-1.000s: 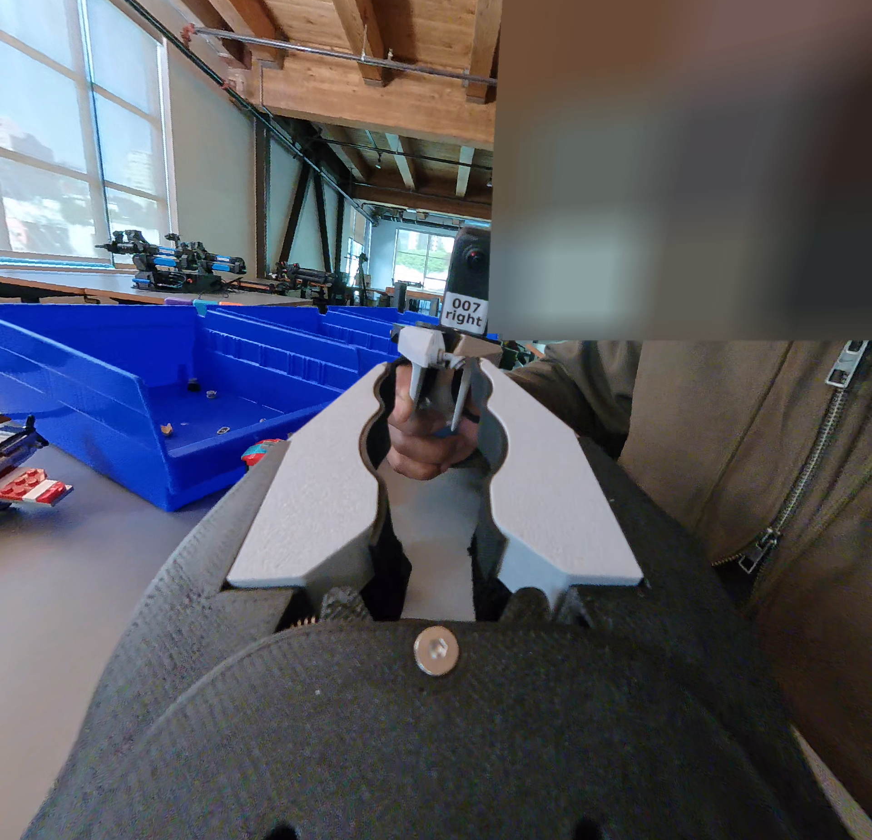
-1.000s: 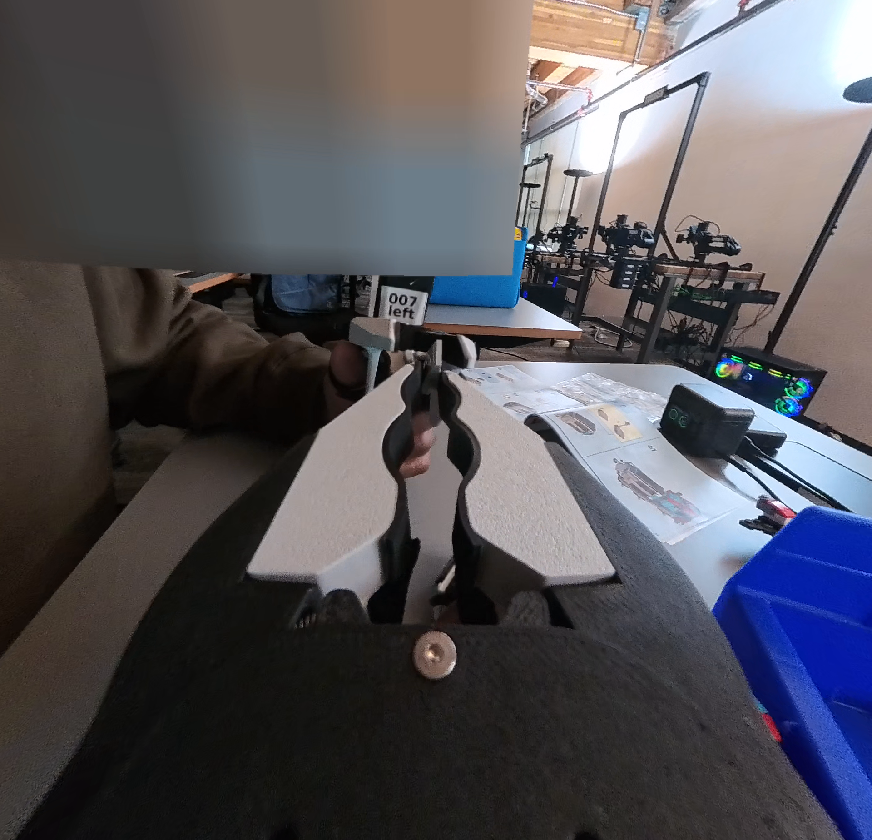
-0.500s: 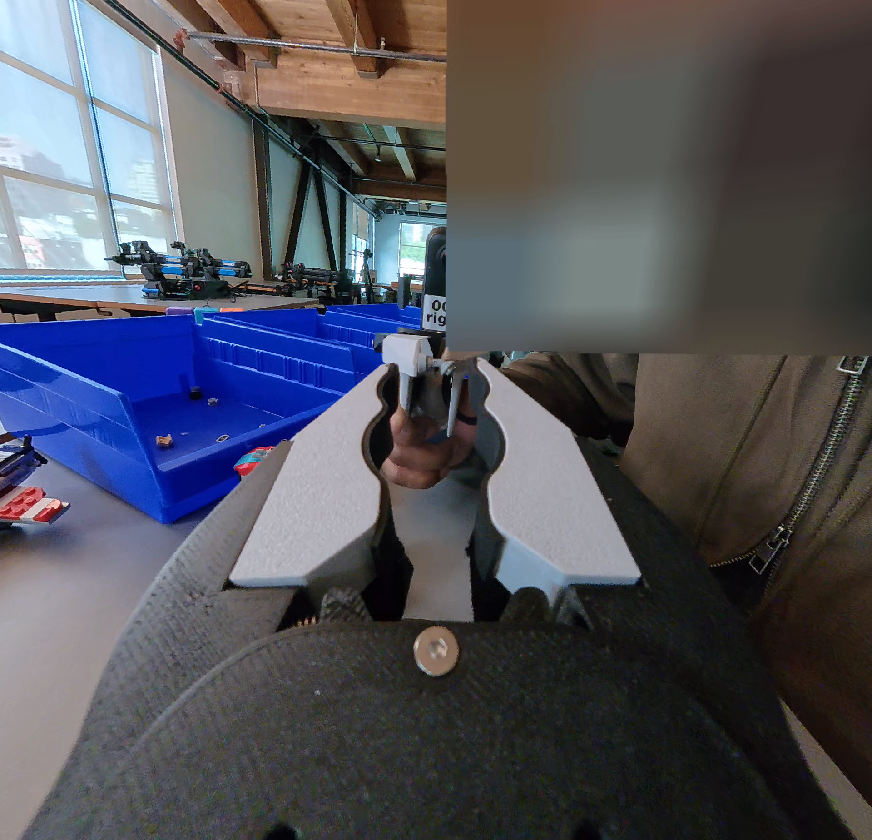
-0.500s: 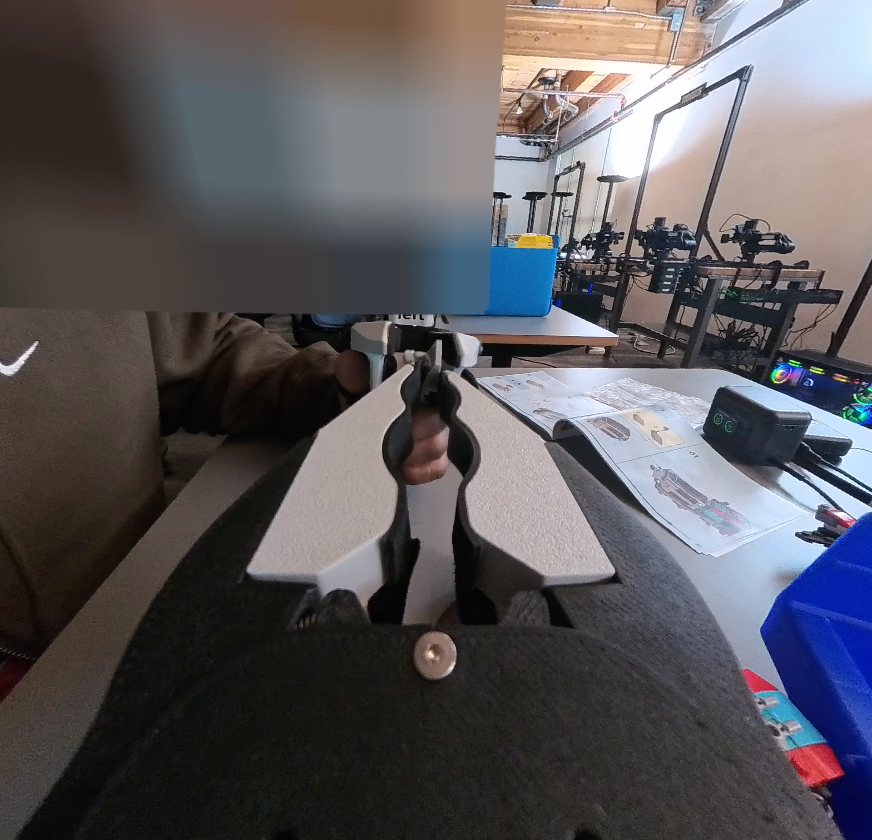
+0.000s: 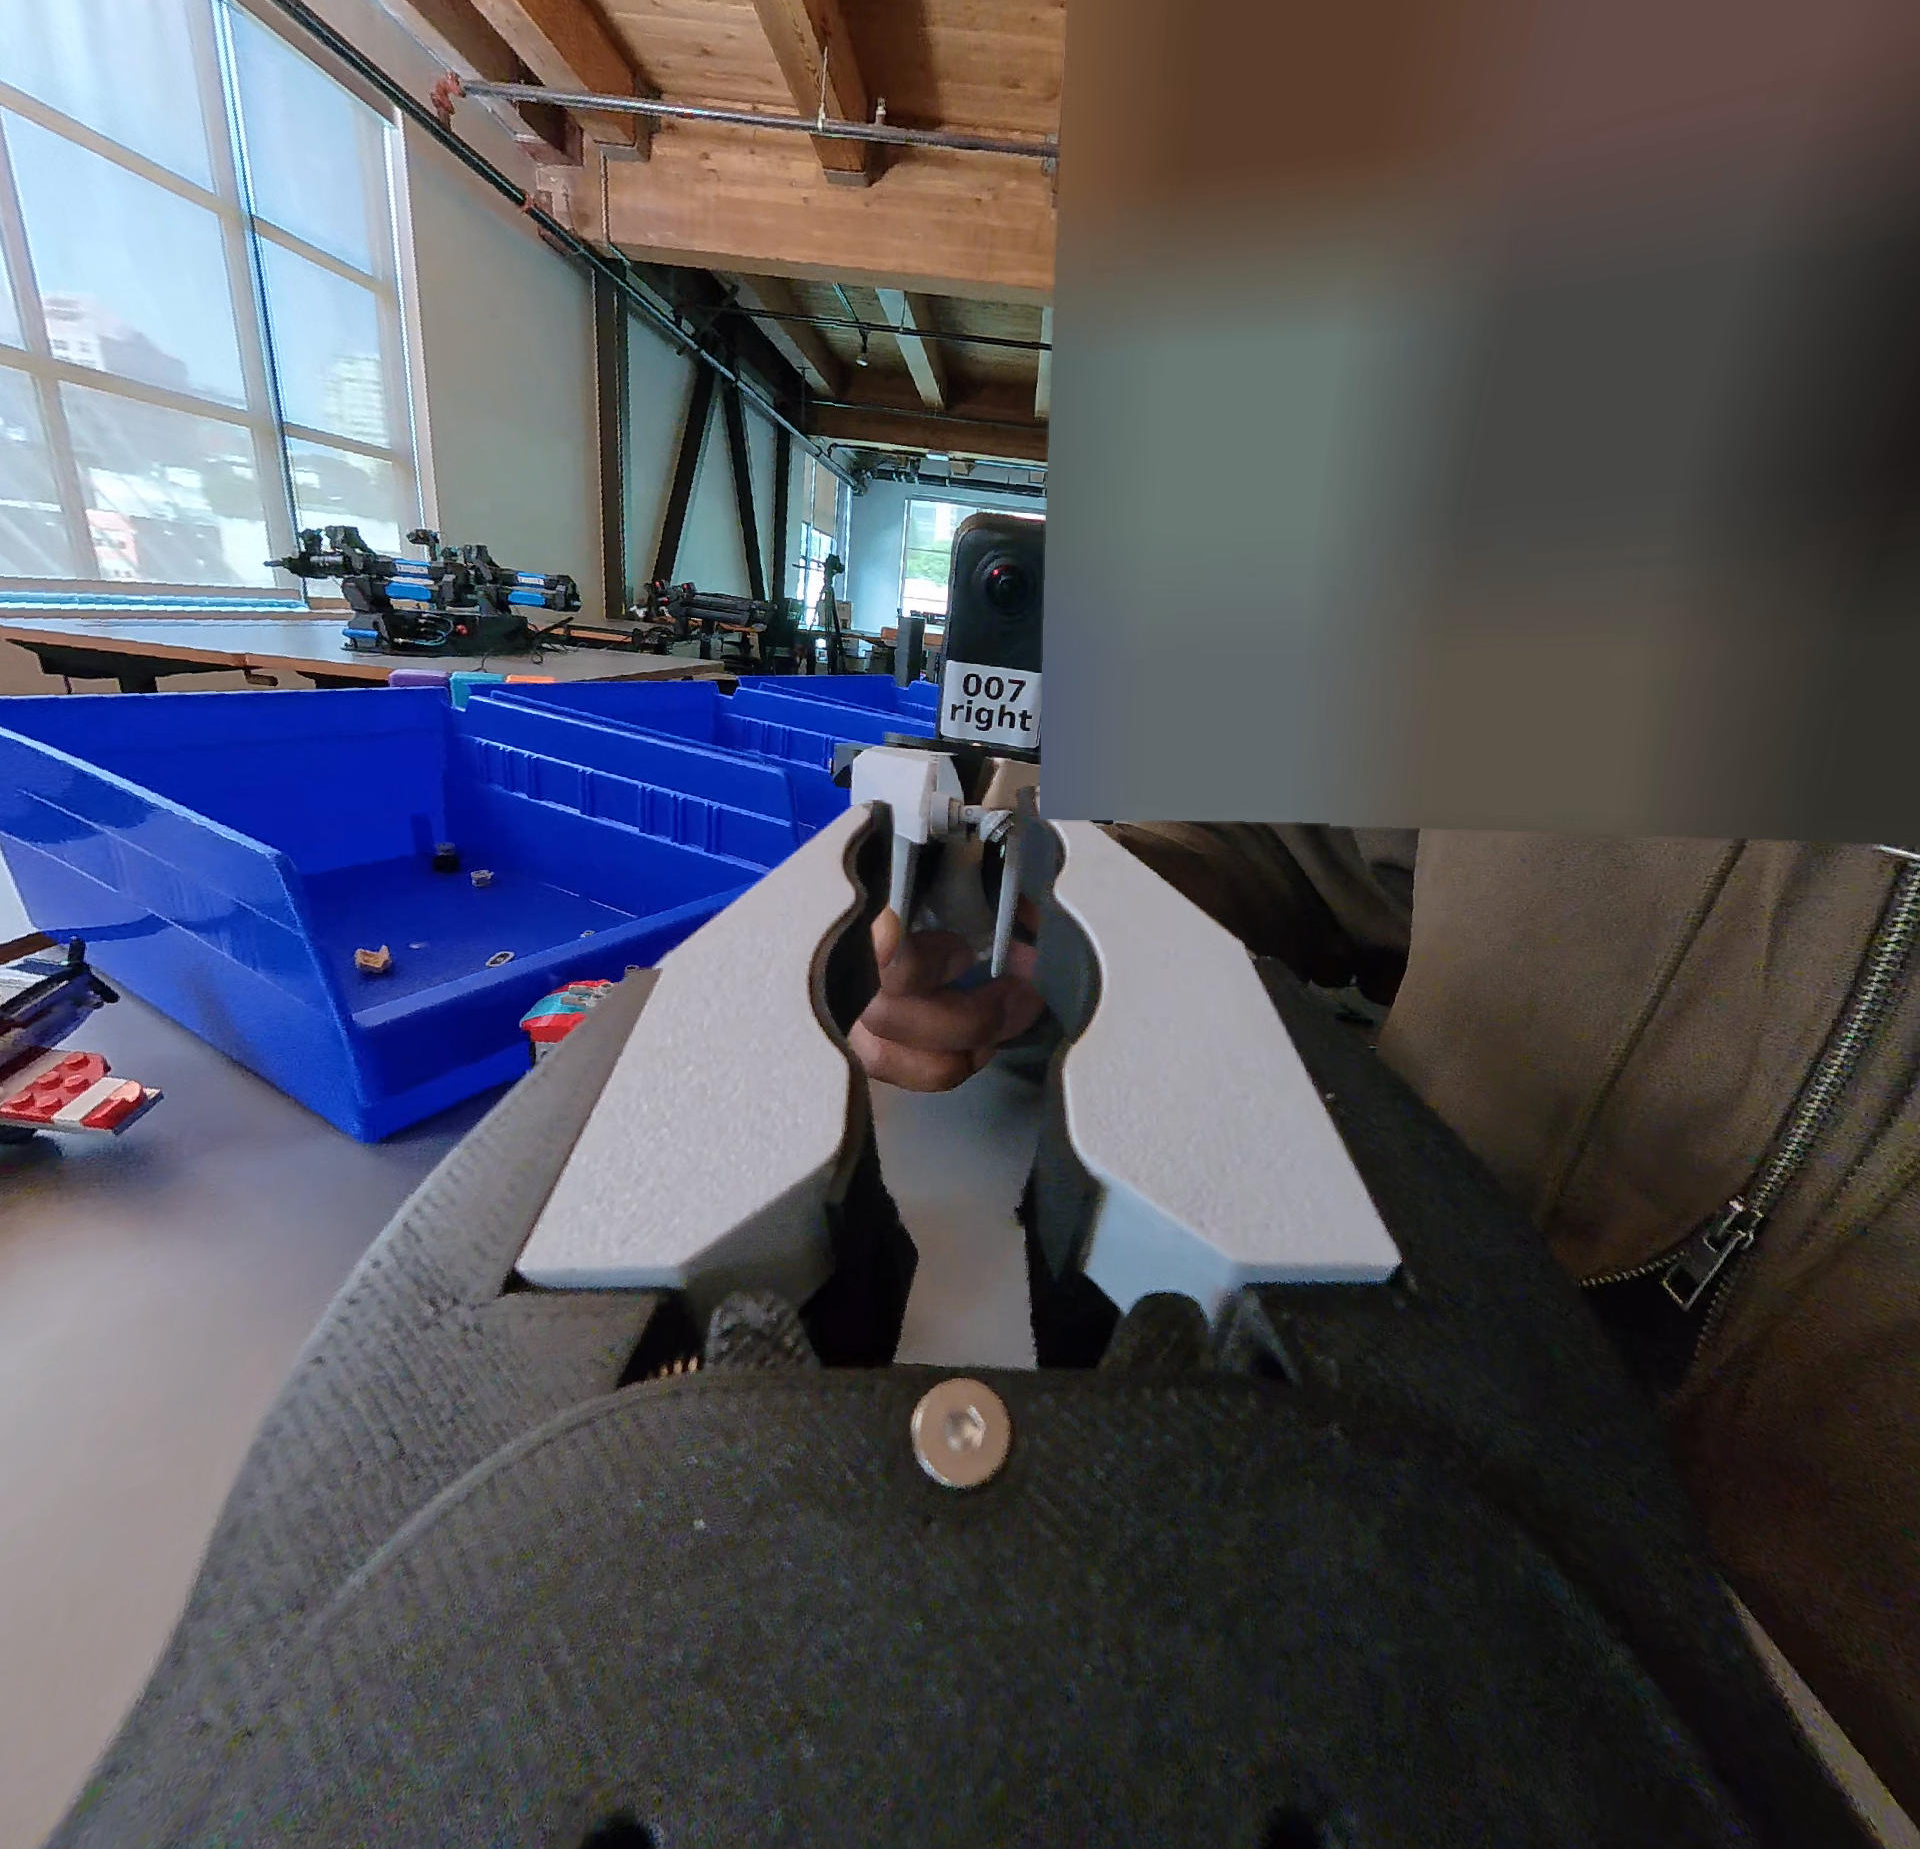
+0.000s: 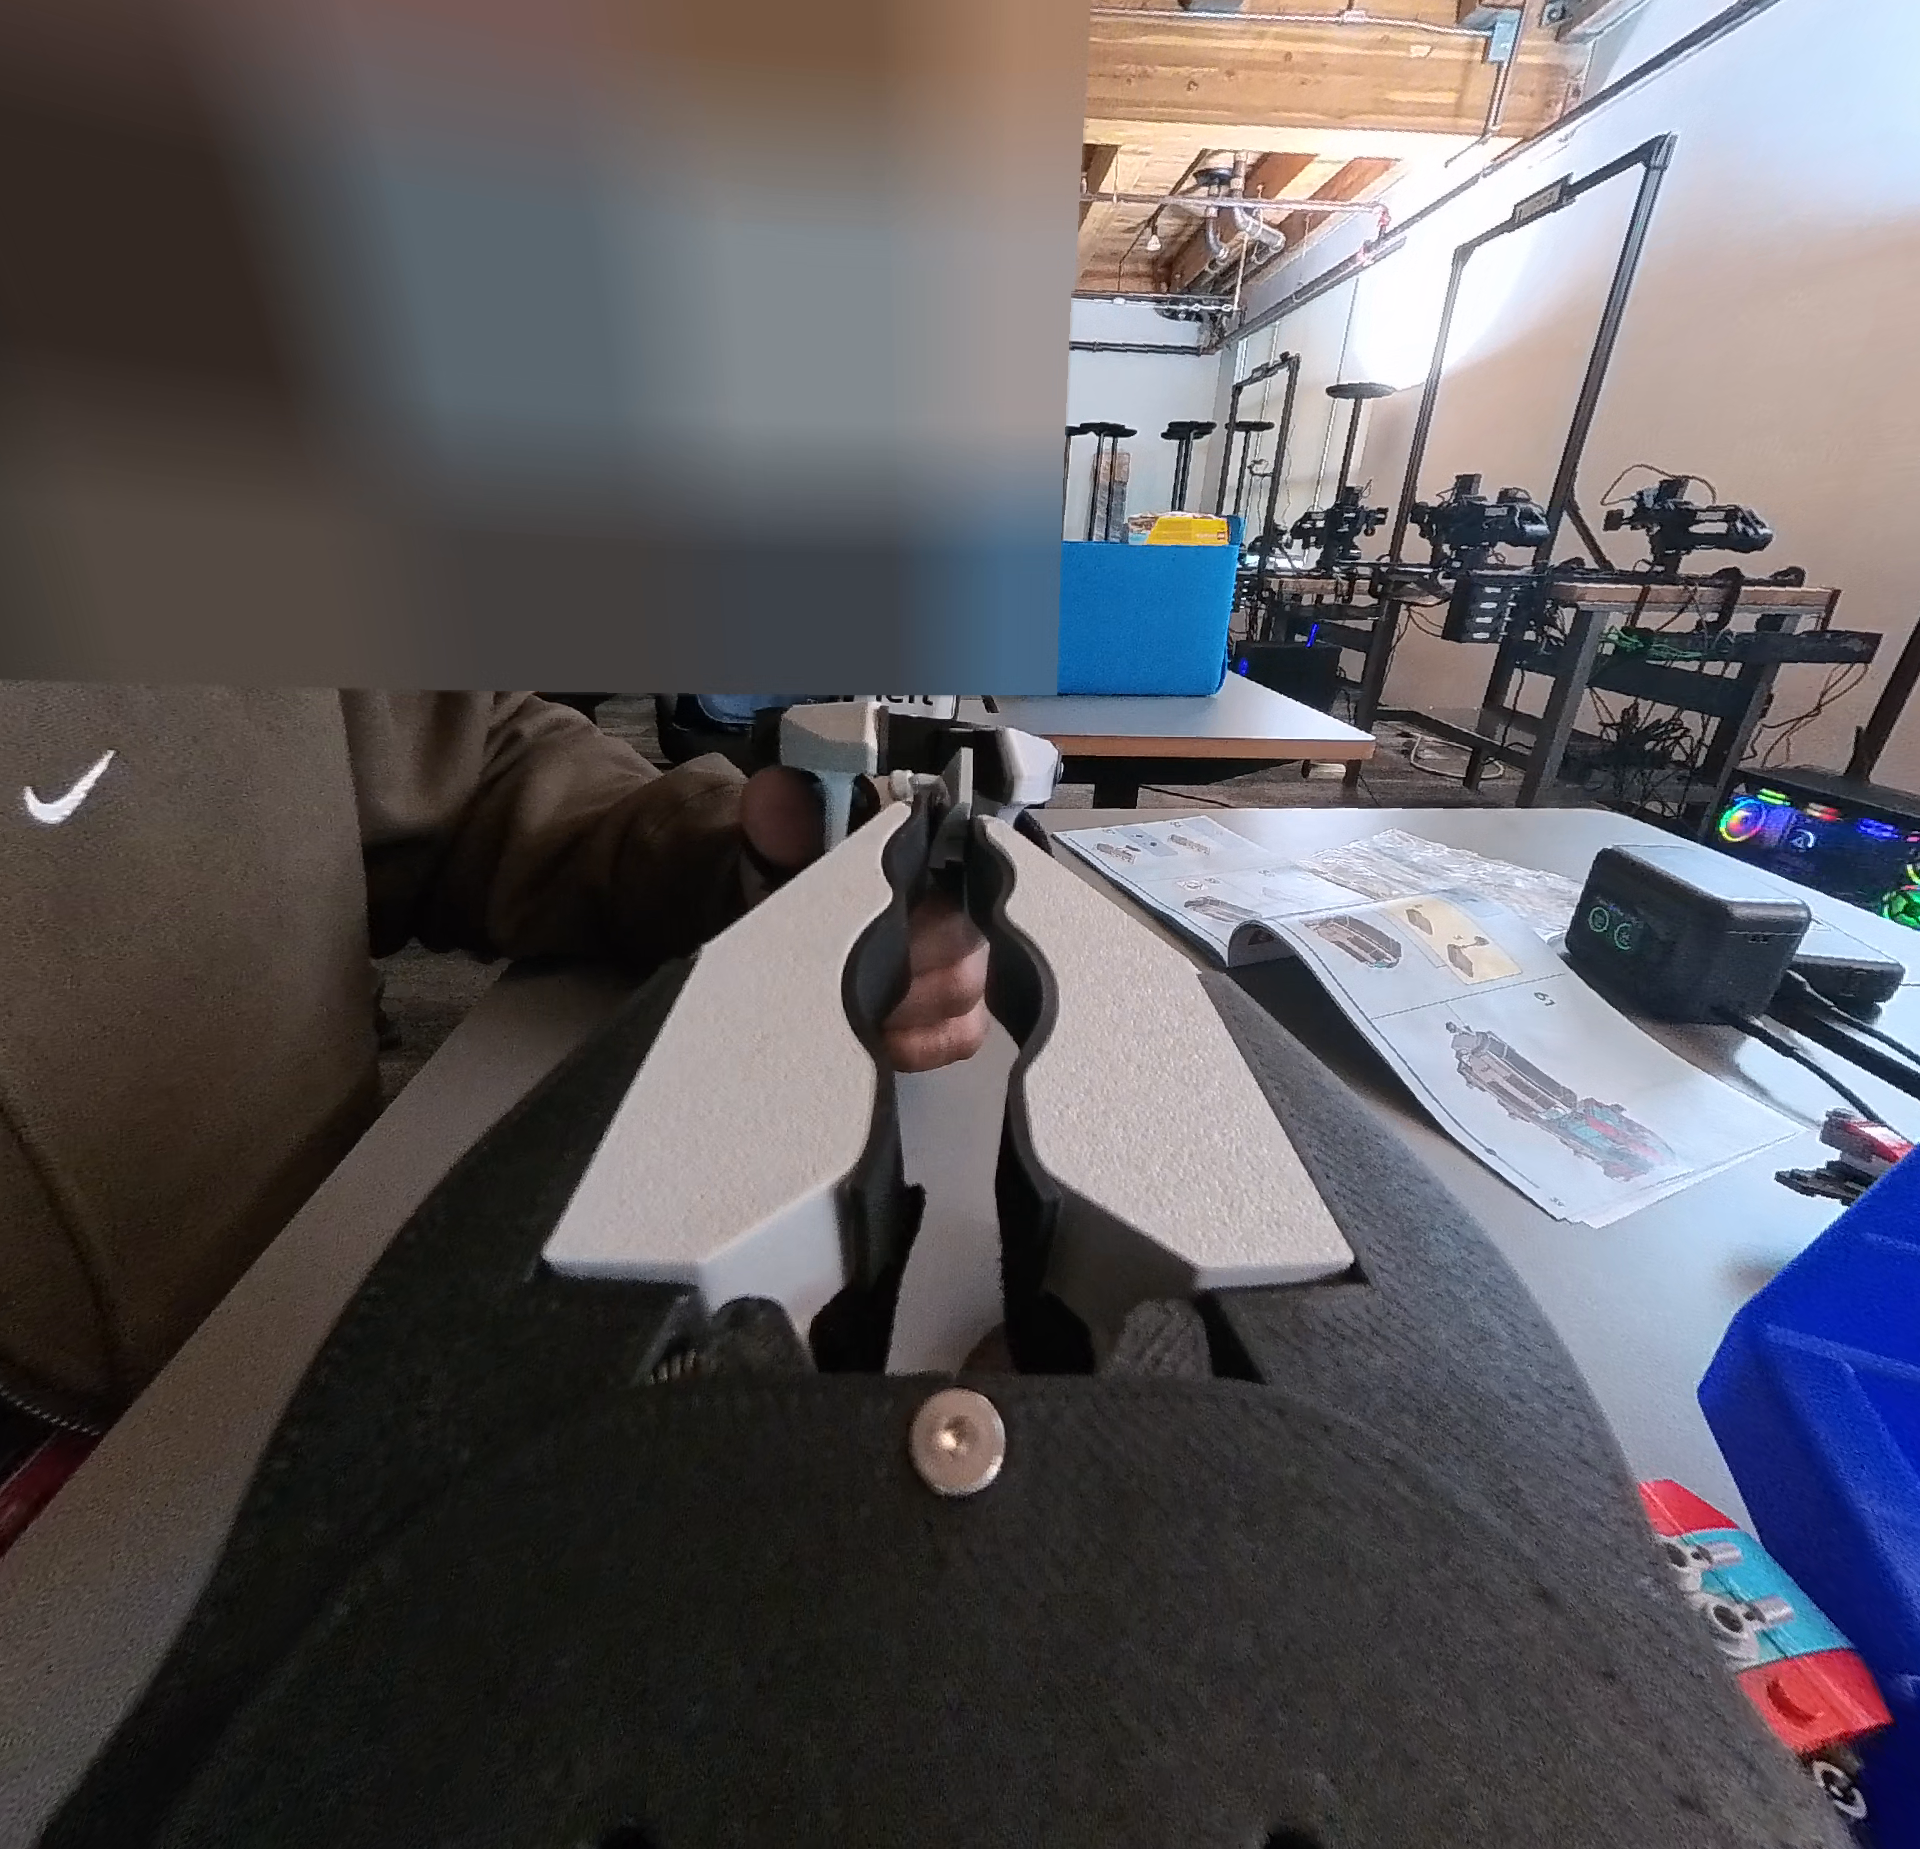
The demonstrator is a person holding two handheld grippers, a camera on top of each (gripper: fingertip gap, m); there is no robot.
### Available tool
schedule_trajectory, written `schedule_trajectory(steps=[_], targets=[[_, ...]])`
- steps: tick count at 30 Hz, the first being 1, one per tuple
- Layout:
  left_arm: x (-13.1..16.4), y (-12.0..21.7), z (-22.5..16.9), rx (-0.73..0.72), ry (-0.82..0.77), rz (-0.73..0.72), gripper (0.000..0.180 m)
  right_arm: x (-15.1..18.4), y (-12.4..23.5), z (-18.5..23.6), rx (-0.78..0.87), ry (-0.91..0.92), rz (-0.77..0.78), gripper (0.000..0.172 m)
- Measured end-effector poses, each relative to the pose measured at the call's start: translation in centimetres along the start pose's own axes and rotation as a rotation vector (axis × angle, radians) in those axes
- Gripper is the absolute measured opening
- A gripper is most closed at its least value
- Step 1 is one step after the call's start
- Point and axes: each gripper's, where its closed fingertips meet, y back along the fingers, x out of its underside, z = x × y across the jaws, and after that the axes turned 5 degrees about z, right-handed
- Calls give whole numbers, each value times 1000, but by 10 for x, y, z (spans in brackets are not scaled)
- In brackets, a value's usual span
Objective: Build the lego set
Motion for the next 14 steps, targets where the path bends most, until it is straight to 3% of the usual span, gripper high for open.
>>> schedule_trajectory(steps=[14], targets=[[4, -2, -2, 5, 7, 18, 23, 0, 0, 1, -9, -17, -4, 7]])
